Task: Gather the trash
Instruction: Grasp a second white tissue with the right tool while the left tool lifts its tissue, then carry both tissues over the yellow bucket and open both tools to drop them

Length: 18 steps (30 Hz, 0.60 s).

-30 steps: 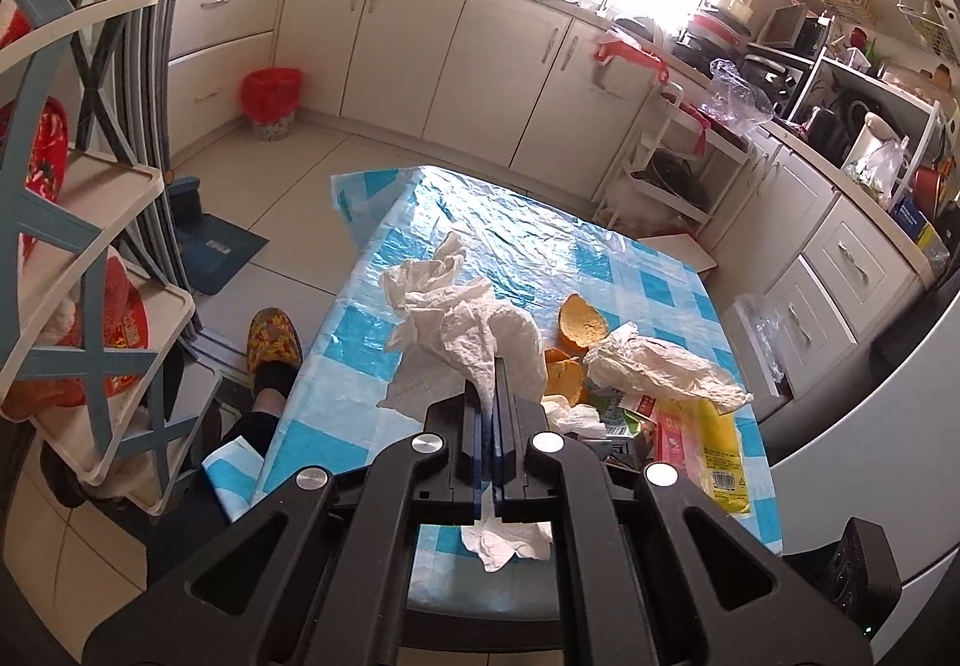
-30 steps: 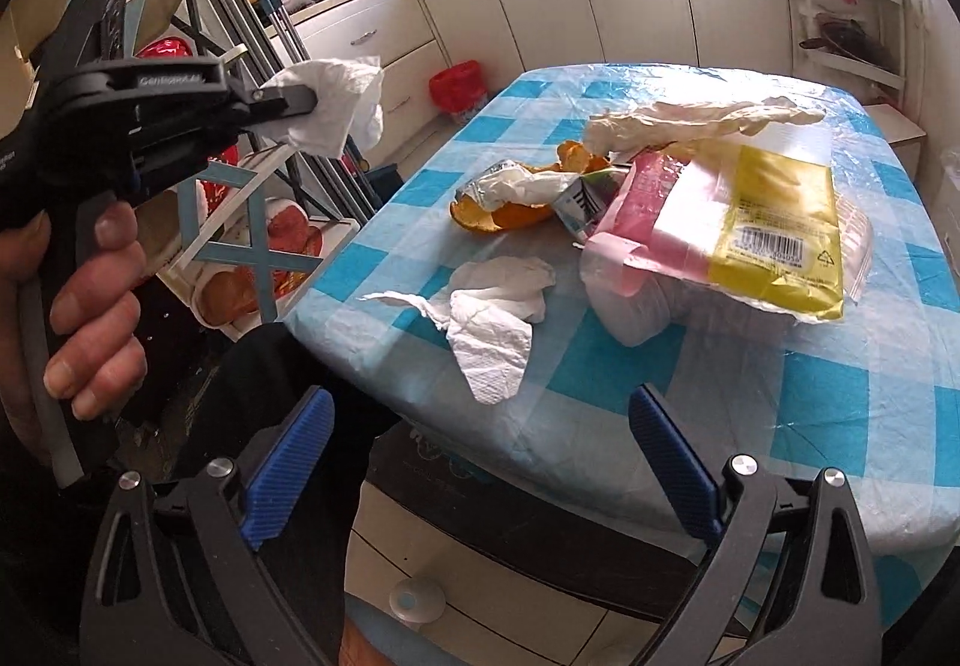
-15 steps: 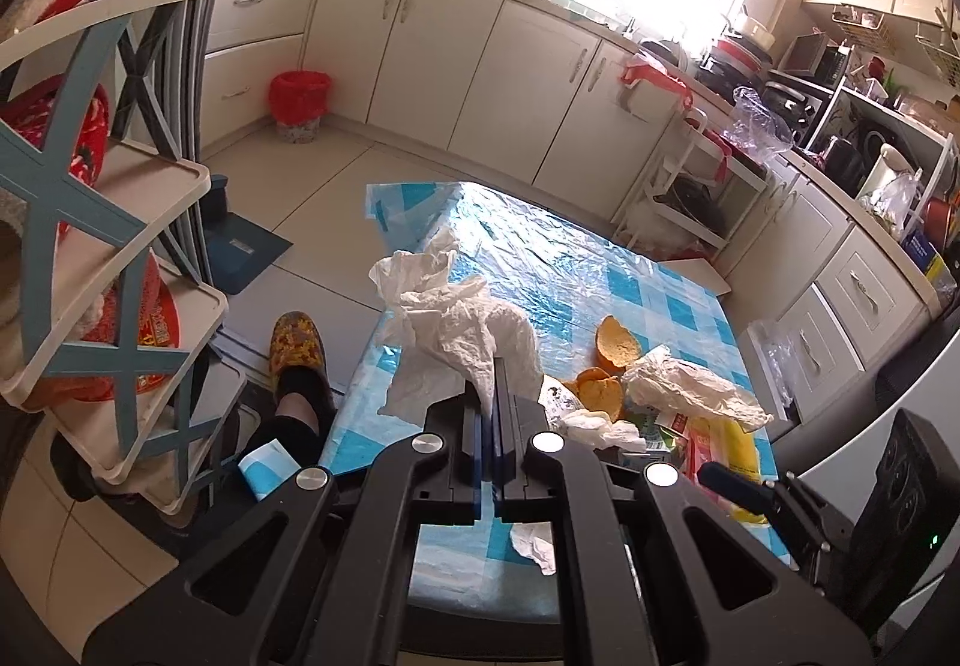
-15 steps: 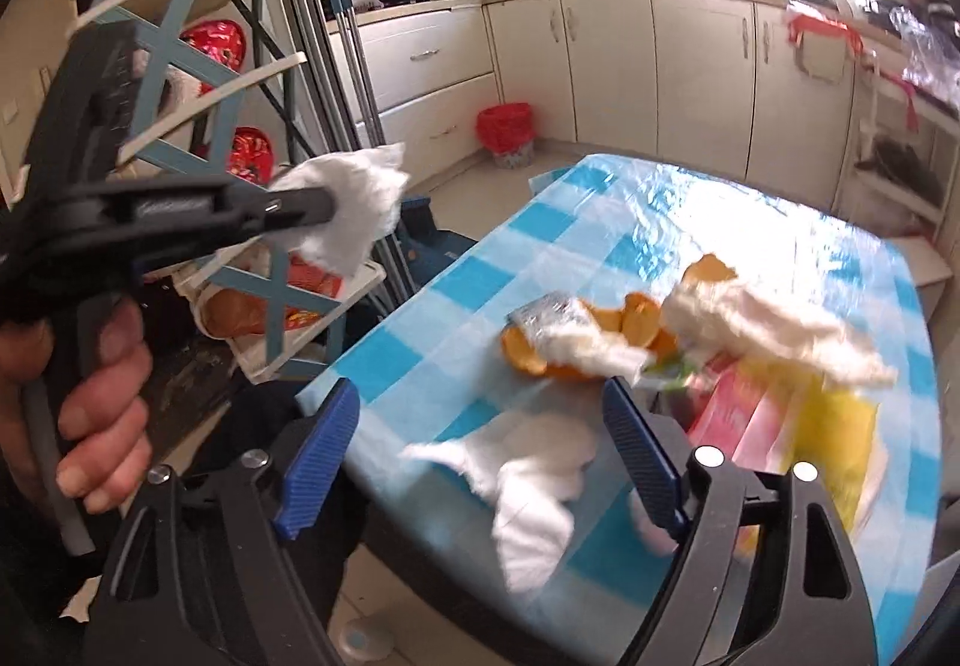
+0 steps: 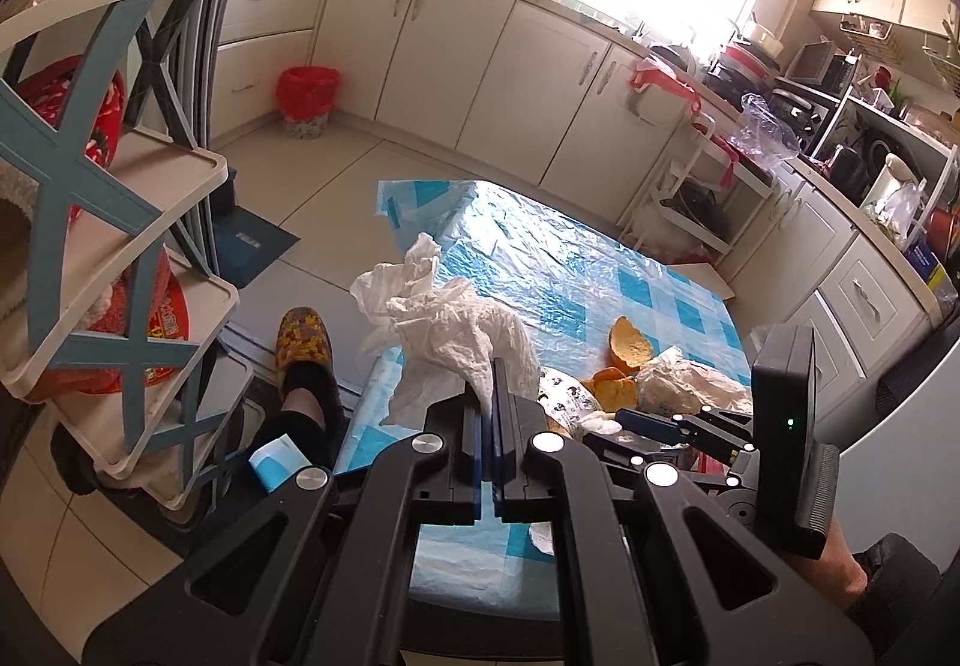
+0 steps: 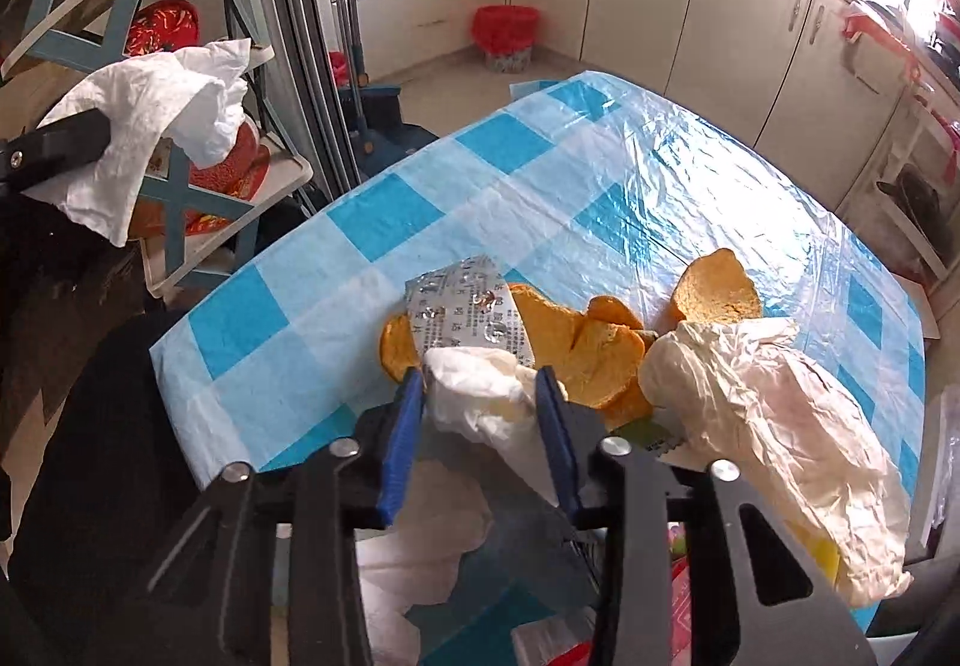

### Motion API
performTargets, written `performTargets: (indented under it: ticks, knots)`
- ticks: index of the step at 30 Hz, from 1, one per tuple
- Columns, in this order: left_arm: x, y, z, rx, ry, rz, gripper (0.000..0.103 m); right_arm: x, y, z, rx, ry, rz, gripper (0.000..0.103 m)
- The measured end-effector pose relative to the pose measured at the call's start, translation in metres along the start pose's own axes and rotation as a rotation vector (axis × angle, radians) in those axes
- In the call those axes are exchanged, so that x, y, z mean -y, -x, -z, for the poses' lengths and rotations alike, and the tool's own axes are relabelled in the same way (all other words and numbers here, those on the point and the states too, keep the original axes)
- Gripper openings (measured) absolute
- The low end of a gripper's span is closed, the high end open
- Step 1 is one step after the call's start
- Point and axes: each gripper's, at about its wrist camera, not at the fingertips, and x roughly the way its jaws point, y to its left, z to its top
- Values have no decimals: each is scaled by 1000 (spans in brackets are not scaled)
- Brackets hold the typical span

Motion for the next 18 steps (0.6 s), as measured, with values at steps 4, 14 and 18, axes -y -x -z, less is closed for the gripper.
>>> performTargets:
  ticks: [4, 14, 18]
  knots:
    - [2, -1, 1, -5, -4, 2, 2, 7, 8, 3, 29, -40, -32, 20]
    - [34, 5, 6, -6, -73, 63, 2, 31, 82, 19, 253, -234, -188, 19]
    - [60, 8, 9, -14, -122, 117, 2, 48, 118, 38, 323, -305, -193, 19]
